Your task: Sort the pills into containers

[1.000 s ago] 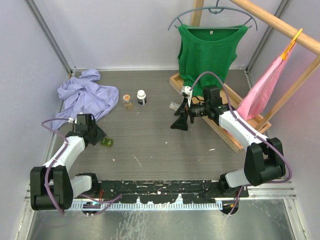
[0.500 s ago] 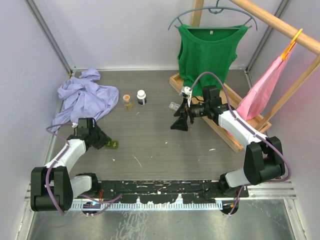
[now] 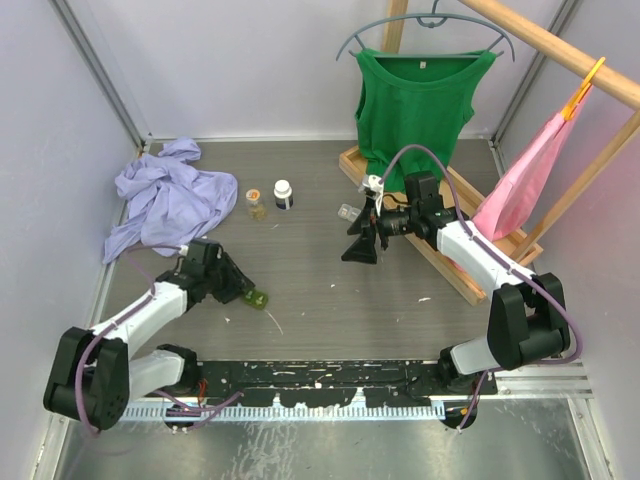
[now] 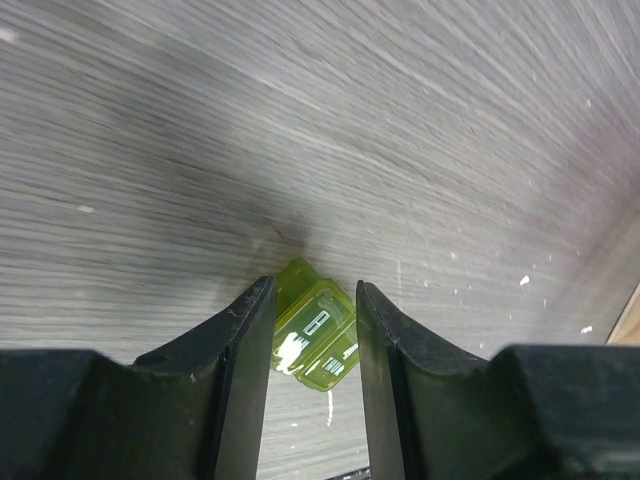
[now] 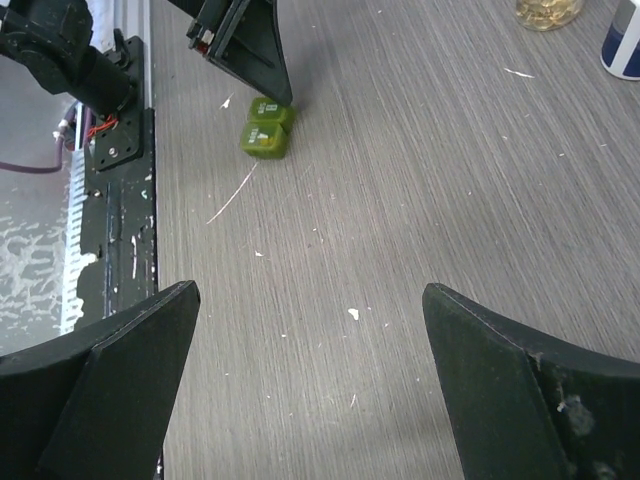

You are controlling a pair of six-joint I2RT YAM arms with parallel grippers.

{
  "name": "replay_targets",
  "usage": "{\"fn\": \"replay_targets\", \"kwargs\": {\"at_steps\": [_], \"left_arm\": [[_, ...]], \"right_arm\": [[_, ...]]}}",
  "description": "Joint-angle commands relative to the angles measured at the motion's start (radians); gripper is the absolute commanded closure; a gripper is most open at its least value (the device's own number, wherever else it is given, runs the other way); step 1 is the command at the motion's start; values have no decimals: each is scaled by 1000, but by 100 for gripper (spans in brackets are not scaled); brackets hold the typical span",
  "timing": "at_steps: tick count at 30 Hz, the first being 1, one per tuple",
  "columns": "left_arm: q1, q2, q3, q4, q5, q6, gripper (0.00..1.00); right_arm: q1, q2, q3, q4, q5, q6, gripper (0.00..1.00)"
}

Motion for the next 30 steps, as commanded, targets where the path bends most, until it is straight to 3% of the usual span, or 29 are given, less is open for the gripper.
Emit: {"fn": "replay_targets", "kwargs": {"at_steps": [1,6,12,17,24,27,30], "left_arm": [[-113,-14,-15,86,-37,-113,60],[-195,-35,-31,100,-80,-143,57],[-207,-152,-29,49,-82,-77,36],[-207,-297,-45,-49,-131,-27,35],[-208,-270,-30,-185,-244,-9,73],[-207,-209,-17,-188,-268,18,83],[-207,-140,-23,-110,-219,34,86]], "right_arm": [[-1,6,31,-10,-50,-51,0],[25,21,16,-29,-42,-108,0],[124,58,-2,-58,-21,-165,0],[242,97,-35,13,-36,-127,0],[313,135,-38,60,12,-69,5],[313,137,-32,59,38,-64,7],[314,137,-29,57,49,-61,8]]}}
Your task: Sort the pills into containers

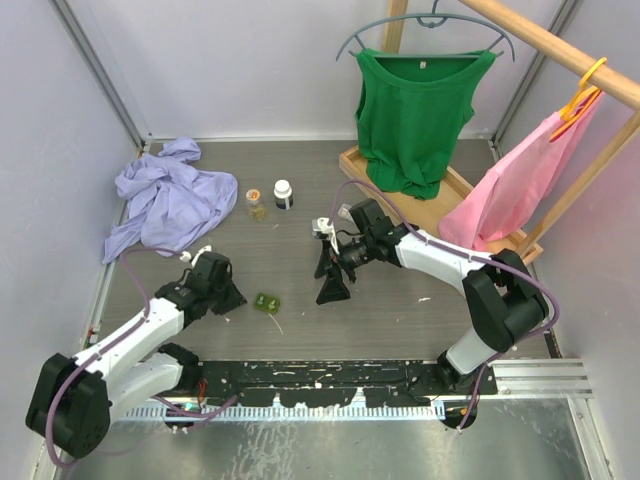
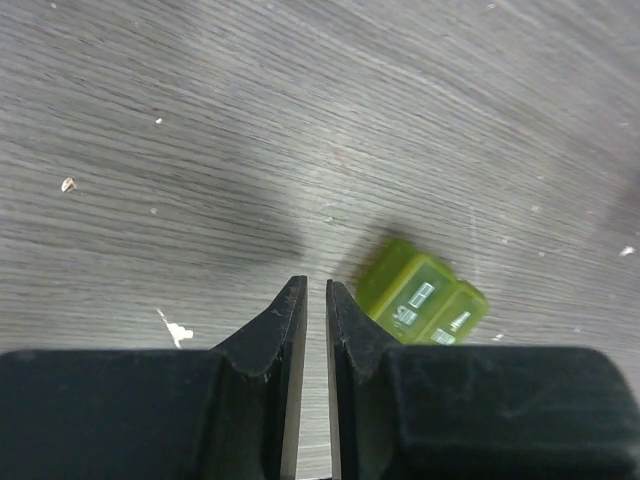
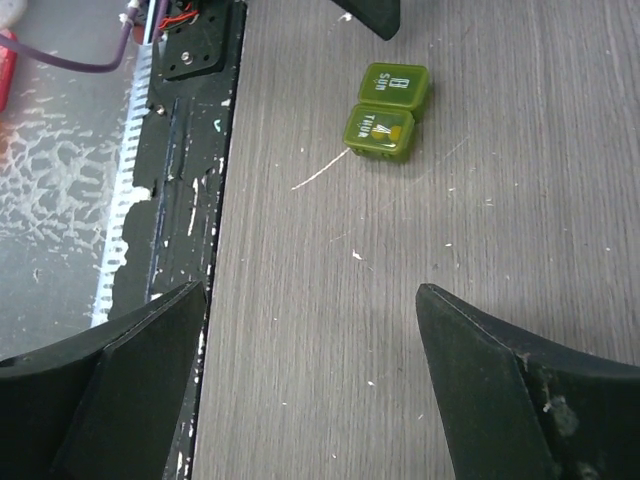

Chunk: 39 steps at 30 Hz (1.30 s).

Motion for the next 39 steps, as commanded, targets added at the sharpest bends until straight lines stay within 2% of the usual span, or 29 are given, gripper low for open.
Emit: {"fn": "replay_targets", "kwargs": {"at_steps": [1,7,16,20,25,26,31,33,39], "left_arm": [[-4,81,15,75,23,48,86],[-15,171,26,159,138,64,88],[-145,246,47,270,177,36,88],[-187,305,83,296,166,43,87],[-188,248,59,287,148,64,82],[-188,218,53,275,148,84,80],[-186,-23,-19,196,107,149,68],[-186,-130,-56,180,94,151,57],[-184,-403,-72,-38,-113,117,7]], "right_arm": [[-1,-5,17,44,24,15,9],[-1,2,25,39,45,18,10],[-5,-1,44,-43,33,-100,10],[-9,-17,26,-87,18,-237,7],[-8,-65,-44,-191,-63,-666,0],[-6,-72,-44,-192,-64,-693,0],[61,-53,32,-186,55,-705,0],[105,-24,67,-154,129,-676,0],[217,96,171,-80,292,-549,1]]}}
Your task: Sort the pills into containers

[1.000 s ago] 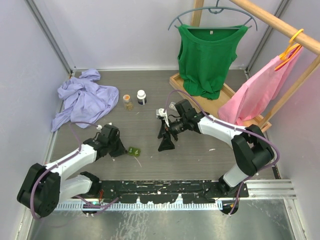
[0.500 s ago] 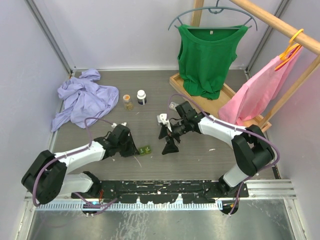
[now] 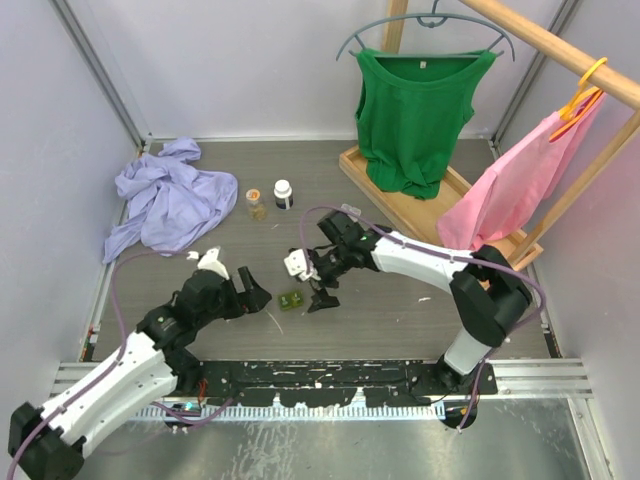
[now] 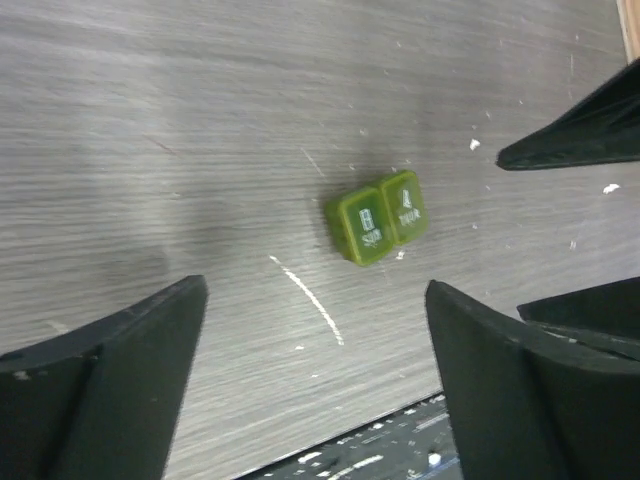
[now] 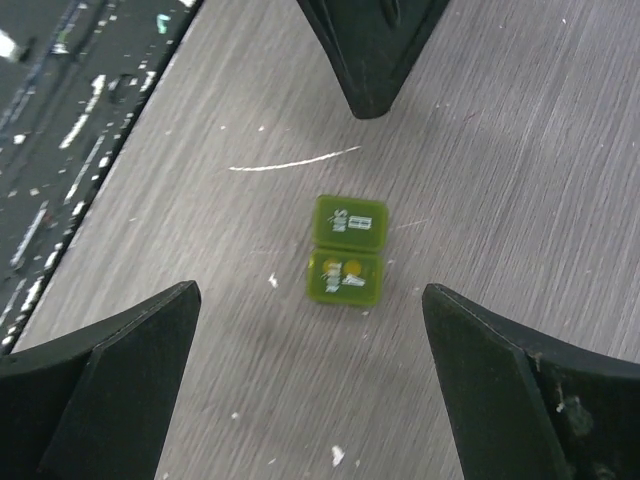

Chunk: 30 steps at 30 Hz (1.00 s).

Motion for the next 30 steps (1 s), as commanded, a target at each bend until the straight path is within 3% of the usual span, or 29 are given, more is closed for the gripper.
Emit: {"fn": "replay_targets", "kwargs": {"at_steps": [1,6,16,30], "left_arm": [[0,-164,8,-202,-198,-14,0],[-1,-265,0,-266,-258,-60,2],[0,-190,14,-289,-278,-87,2],[-1,-231,1,-292,-280,-94,2]], "right_arm": [[75,74,86,85,152,85,1],[129,156,125,152,246,180,2],[180,274,192,162,320,236,8],[207,319,208,175,360,265,24]]}}
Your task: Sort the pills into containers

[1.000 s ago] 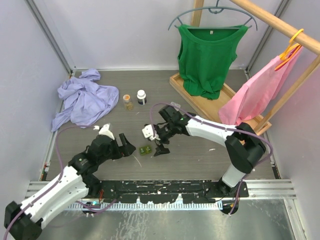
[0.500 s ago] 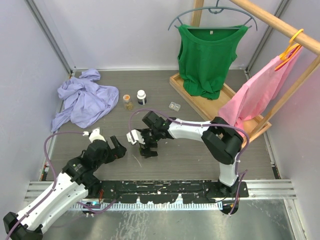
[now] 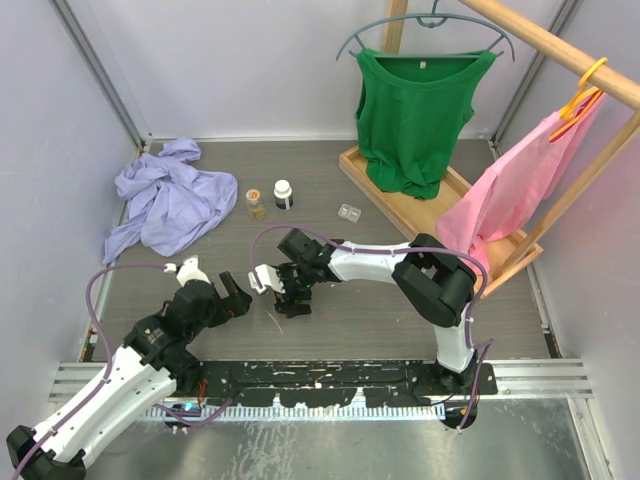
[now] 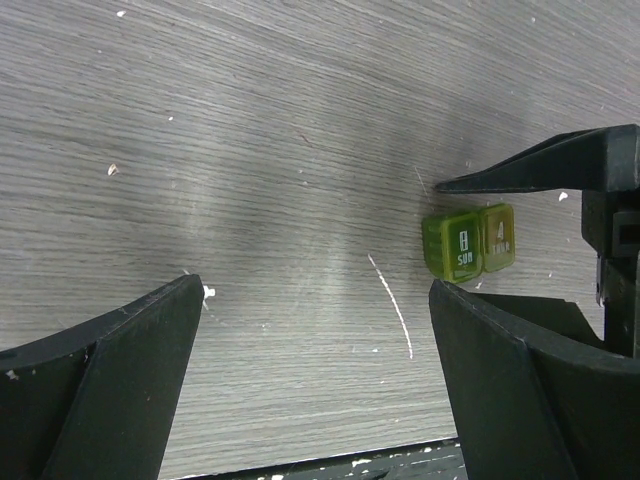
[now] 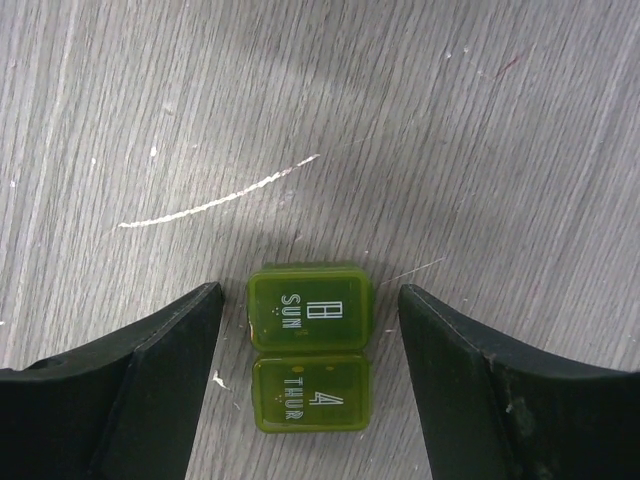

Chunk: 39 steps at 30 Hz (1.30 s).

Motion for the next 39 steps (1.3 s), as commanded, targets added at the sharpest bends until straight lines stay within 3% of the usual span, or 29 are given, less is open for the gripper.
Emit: {"fn": "replay_targets", "kwargs": {"at_steps": [1,9,20,33,39], "left_arm": [[0,-24,2,9,-29,-12,2],[-1,-26,0,10,-20,-18,2],[0,-34,-1,12,-2,-26,2],[-1,-85,-32,89,58,-32,2],[0,-167,-45,170,103,-41,2]], "right_arm": [[10,-4,44,37,17,17,25],[10,-4,53,33,18,26,35],[14,-23,48,26,9,28,41],[-4,-105,67,-29,-53,71,81],[-60,-164,41,-31,-155,155,87]]}}
